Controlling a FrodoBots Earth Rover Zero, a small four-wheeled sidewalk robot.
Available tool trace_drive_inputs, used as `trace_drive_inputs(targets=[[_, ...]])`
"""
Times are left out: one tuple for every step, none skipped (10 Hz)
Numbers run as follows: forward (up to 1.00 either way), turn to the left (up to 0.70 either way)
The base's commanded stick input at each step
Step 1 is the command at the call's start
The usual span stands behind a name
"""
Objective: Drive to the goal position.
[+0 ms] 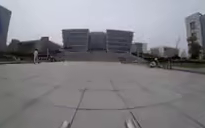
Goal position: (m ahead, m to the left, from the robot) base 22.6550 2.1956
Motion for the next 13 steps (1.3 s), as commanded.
trace_drive_inputs(targets=[[1.00,0.00],[1.00,0.03],[1.00,0.00],[1.00,0.01],[1.00,0.05],[1.00,0.01],[1.00,0.00],[1.00,0.01],[1.00,0.06],[1.00,0.05],[1.00,0.00],[1.00,0.00],[1.00,0.00]])
